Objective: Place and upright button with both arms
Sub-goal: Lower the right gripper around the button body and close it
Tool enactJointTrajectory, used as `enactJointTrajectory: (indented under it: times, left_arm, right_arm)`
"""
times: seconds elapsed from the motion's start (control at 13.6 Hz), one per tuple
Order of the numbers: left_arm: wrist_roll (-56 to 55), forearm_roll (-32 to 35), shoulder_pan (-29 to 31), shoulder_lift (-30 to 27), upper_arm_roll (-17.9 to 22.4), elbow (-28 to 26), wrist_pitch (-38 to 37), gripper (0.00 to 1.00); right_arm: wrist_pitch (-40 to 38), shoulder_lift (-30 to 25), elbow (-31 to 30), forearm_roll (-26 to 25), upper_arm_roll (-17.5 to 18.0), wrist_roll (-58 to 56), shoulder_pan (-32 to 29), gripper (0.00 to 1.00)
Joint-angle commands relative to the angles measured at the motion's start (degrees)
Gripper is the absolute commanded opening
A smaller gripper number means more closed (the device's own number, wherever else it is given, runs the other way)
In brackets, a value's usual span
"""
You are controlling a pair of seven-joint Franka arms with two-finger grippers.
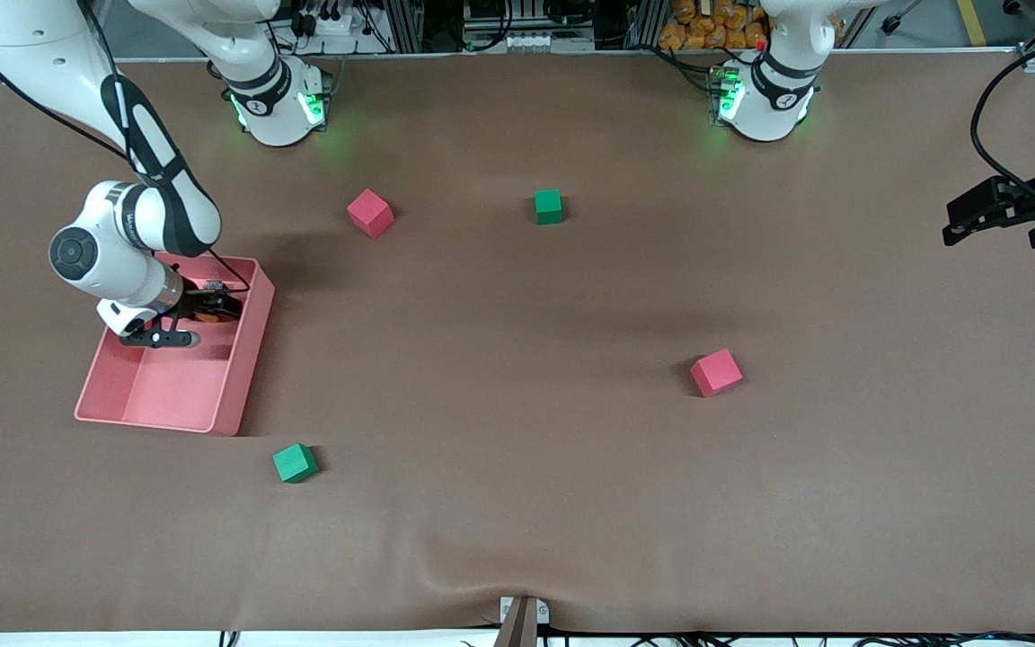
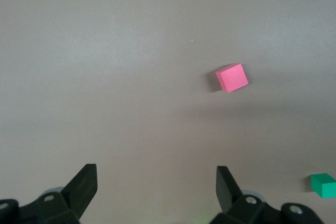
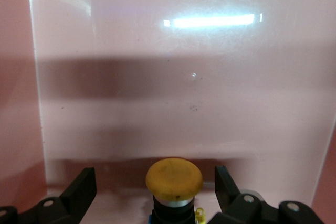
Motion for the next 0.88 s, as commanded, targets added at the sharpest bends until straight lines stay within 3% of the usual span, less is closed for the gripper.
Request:
enactJointTrajectory:
  times: [0.0,0.81]
  left_arm:
    - [0.2,-0.5,-0.1,0.4,-0.1,0.4,0.8,1.0]
    - [0.3,-0.7,0.0,0.1,-0.1,0.2,0.8,1.0]
  right_arm:
    - [1.3,-1.5,-1.9,-0.5,0.7,-0.4,-0.9,1.0]
    - [-2.3,-1.9,-2.2,0.3,0.8,0.4,-0.8,1.0]
